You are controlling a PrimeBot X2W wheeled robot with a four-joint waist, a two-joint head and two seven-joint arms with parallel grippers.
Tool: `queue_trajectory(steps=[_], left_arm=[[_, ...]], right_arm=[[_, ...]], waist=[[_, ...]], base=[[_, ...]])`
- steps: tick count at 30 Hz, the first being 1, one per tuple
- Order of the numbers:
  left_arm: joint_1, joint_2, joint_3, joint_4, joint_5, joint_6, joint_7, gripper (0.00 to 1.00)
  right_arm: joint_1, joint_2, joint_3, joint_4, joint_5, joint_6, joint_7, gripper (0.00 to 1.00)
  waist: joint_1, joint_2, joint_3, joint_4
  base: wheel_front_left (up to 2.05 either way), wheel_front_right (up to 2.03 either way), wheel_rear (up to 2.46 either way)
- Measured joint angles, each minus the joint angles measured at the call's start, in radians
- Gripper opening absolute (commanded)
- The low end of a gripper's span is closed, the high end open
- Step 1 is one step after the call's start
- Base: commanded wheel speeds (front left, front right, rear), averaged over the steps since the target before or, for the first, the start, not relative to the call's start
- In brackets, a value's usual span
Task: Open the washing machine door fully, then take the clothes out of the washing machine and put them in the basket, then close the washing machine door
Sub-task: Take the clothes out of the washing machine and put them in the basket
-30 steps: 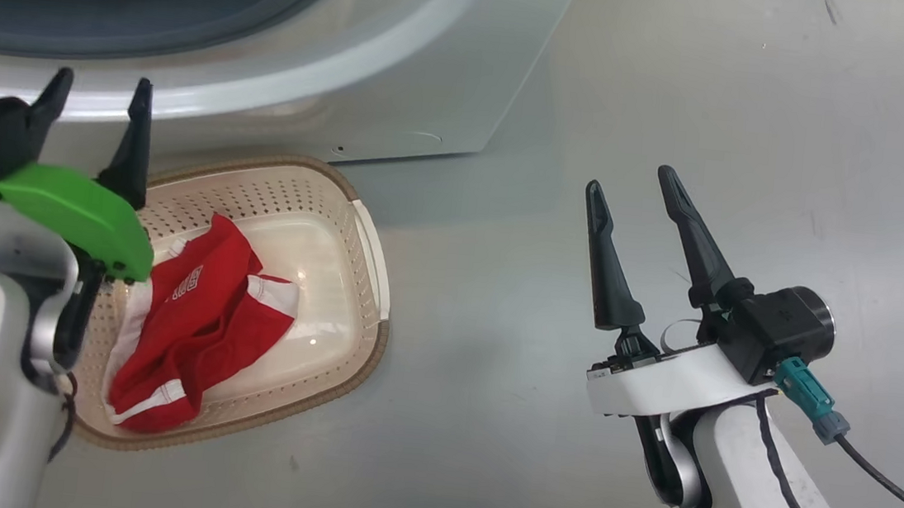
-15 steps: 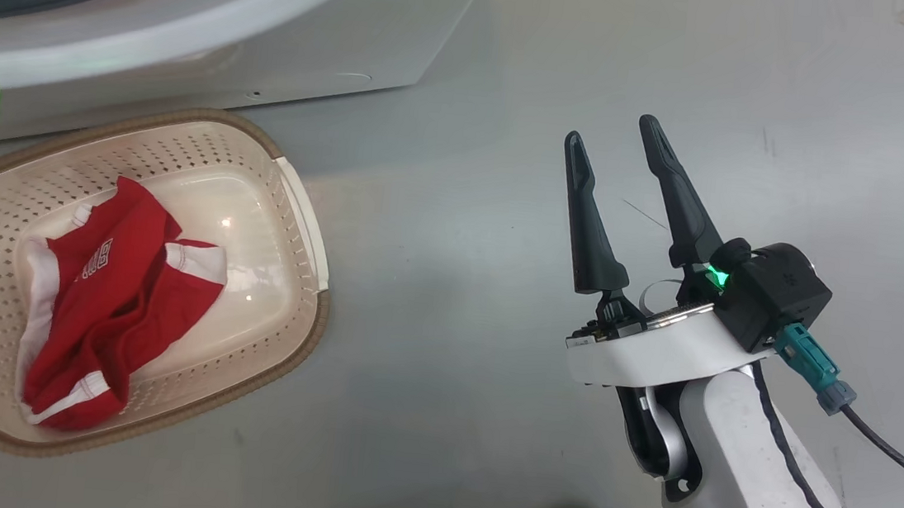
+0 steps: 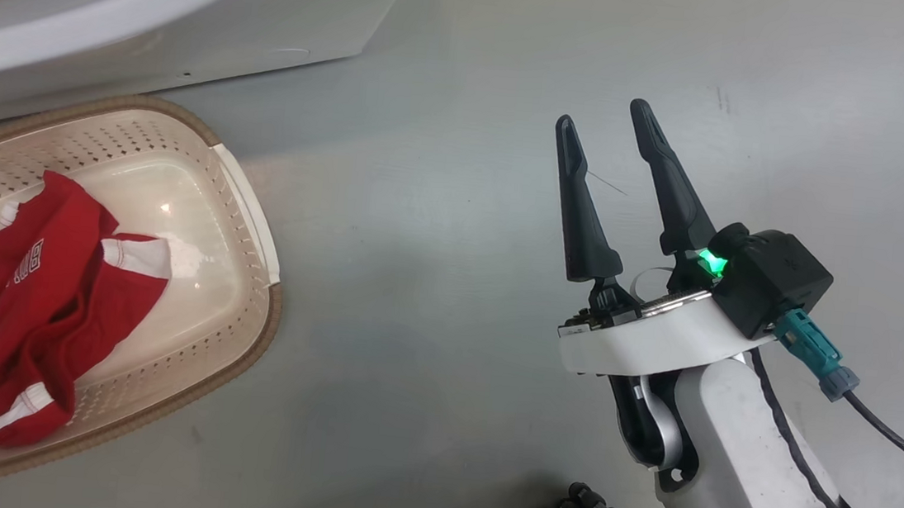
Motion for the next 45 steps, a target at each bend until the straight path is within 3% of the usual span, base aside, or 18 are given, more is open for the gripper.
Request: queue_trajectory(steps=[11,31,32,34,35,45], left_arm=[[-0.082,0.073,0.001,0.095,0.023,-0.009,0.071,1.00],[-0.162,0.063,0.016,0.222,-0.031,-0.010,0.257,1.00],[-0.164,0.063,0.016,0.224,-0.032,-0.010,0.263,0.91],[-0.170,0.061,0.016,0.230,-0.034,-0.010,0.275,0.35],[-0.174,0.061,0.015,0.232,-0.039,-0.010,0.278,0.00],[-0.193,0.056,0.005,0.238,-0.046,-0.019,0.275,0.00]], right_arm=[[-0.002,0.001,0.003,0.000,0.010,-0.009,0.000,1.00],[-0.009,0.001,0.009,0.001,0.026,-0.010,0.000,1.00],[-0.009,0.001,0.009,0.001,0.026,-0.010,0.000,1.00],[-0.010,0.001,0.009,0.001,0.027,-0.010,0.000,1.00],[-0.010,0.001,0.009,0.001,0.027,-0.010,0.000,1.00],[-0.018,0.002,0.008,0.001,0.027,-0.010,0.000,1.00]], waist=[[0.0000,0.0000,0.005,-0.021],[-0.0001,0.0000,0.009,-0.028],[-0.0001,0.0000,0.009,-0.028],[-0.0001,0.0000,0.010,-0.029],[-0.0001,0.0000,0.010,-0.029],[-0.0001,0.0000,0.012,-0.030]], base=[[0.00,0.00,0.00],[0.00,0.00,0.00],[0.00,0.00,0.00],[0.00,0.00,0.00],[0.00,0.00,0.00],[0.00,0.00,0.00]])
